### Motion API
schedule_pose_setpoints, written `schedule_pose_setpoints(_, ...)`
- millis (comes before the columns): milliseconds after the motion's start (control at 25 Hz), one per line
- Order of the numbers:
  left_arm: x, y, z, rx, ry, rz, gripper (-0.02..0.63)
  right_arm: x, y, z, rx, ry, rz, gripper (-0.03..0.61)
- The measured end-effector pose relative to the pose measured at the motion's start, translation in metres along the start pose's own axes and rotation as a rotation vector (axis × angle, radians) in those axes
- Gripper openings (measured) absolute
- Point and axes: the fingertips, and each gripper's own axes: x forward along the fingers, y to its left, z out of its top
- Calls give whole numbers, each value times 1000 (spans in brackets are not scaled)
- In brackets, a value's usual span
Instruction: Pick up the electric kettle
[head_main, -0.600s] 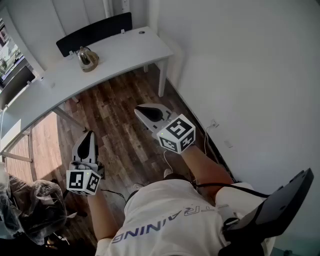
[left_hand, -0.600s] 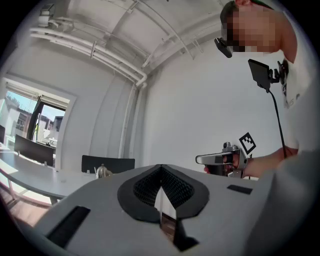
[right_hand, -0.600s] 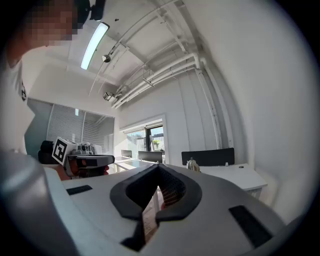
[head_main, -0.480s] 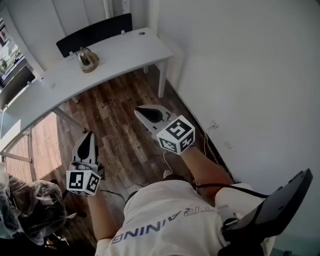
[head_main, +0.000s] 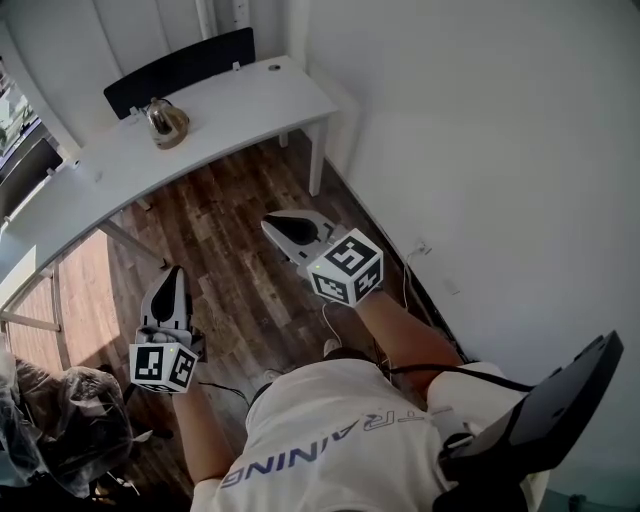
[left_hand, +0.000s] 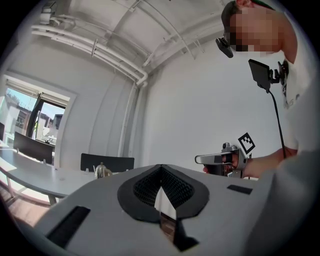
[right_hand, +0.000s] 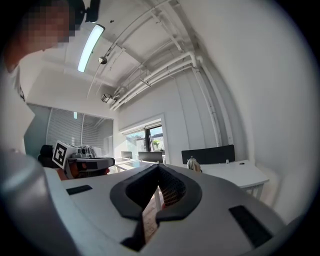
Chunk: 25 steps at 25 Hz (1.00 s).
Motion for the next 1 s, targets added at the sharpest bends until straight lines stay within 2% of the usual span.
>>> schedule_pose_setpoints(760, -6, 0, -1, -2, -9, -2, 12, 6, 9, -4, -4, 27, 20, 5)
schedule_pose_setpoints(1000, -25, 23, -4, -15, -8, 4, 12, 25, 27, -8, -4, 42, 14, 5)
